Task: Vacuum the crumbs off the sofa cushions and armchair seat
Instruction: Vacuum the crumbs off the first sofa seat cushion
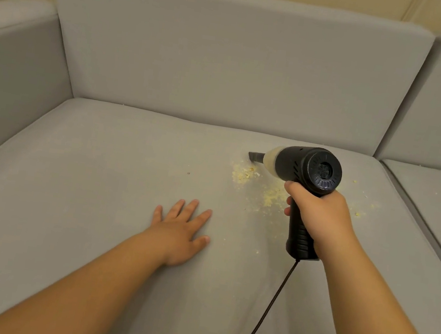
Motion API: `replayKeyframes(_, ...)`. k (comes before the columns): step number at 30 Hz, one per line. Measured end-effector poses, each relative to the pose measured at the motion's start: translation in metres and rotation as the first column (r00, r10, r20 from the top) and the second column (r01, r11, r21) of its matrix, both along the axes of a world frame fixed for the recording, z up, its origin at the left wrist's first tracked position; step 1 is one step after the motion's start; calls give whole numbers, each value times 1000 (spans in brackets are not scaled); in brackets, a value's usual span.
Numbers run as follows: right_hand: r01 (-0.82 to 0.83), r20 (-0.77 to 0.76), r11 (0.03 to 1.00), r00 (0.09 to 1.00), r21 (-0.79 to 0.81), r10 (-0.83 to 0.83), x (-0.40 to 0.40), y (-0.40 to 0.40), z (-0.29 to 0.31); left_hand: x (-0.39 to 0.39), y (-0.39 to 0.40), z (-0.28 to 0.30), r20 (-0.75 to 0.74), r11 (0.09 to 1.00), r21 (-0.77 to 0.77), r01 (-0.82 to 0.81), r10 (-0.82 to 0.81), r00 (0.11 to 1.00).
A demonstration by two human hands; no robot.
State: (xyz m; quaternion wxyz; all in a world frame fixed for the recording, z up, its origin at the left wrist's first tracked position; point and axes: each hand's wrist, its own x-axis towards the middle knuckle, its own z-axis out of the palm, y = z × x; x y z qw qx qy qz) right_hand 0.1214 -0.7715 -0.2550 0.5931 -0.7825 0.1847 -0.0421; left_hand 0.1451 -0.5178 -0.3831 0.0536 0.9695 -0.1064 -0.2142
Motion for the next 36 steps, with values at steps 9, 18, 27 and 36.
replayKeyframes(9, 52, 28, 997, 998, -60, -50, -5, -4, -6, -1, -3, 2, -15, 1000, 9, -2, 2, 1000)
replayKeyframes(18, -36, 20, 997, 999, -72, 37, -7, 11, -5, -2, -2, 3, -5, 1000, 24, 6, -6, 1000)
replayKeyframes(27, -55, -9, 998, 998, -43, 55, -6, 12, -7, -4, 0, 2, -1, 999, 37, -22, 22, 1000)
replayKeyframes(36, -60, 12, 998, 998, 20, 60, 34, 30, -15, -3, -1, 5, -18, 999, 34, -19, 19, 1000)
